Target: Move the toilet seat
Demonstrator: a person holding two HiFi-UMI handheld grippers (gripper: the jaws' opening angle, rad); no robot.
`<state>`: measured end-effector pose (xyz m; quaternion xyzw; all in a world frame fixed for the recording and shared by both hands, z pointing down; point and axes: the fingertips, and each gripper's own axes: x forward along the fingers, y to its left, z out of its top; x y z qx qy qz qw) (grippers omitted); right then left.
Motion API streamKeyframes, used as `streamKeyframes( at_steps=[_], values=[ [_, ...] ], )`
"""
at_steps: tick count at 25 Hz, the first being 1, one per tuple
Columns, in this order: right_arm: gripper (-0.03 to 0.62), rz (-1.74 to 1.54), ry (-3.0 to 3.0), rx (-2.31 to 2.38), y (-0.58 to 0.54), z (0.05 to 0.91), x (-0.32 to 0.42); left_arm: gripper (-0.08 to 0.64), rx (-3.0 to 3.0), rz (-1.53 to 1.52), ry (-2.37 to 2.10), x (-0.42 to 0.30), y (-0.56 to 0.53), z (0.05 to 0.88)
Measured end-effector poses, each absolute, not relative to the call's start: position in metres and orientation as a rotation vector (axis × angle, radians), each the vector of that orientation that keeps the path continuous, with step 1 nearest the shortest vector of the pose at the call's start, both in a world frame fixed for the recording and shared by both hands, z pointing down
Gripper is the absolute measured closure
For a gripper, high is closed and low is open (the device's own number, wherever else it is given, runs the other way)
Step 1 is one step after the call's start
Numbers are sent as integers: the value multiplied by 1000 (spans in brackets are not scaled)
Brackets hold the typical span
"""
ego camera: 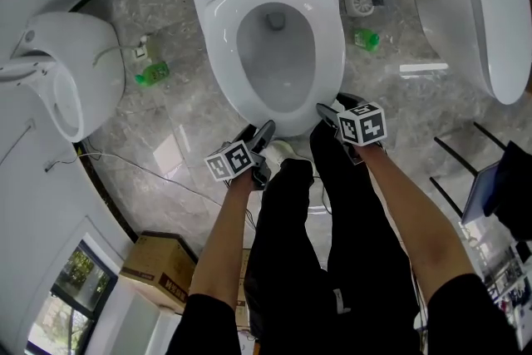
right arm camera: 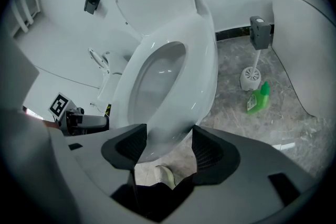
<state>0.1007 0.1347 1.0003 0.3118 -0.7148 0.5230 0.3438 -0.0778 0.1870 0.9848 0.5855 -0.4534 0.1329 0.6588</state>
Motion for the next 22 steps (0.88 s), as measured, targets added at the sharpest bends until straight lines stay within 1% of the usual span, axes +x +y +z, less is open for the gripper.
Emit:
streamKeyframes(
  at_steps=[6, 14, 15, 17, 18, 19, 20, 22],
  values=[
    [311, 1403, -1849, 842, 135, 988, 99, 239, 1226, 165, -1083, -83, 183, 970],
    [313, 1530, -1799, 923, 133, 962, 100, 239, 1258, 202, -1090, -82, 185, 940],
    [316, 1530, -1800, 928, 132, 960, 102, 239, 1259, 202, -1095, -82, 184, 937],
    [343, 1531, -1805, 938, 131, 956, 105, 241, 1254, 206, -1112, -83, 184, 933],
    [356, 1534, -1811, 940, 130, 954, 106, 261, 1248, 213, -1123, -85, 184, 931],
    [356, 1541, -1820, 938, 130, 953, 106, 301, 1242, 221, -1133, -86, 185, 930],
    [356, 1552, -1829, 933, 130, 951, 106, 323, 1238, 227, -1138, -88, 187, 929],
    [356, 1573, -1843, 920, 131, 951, 105, 332, 1241, 227, -1140, -89, 189, 927]
  ],
)
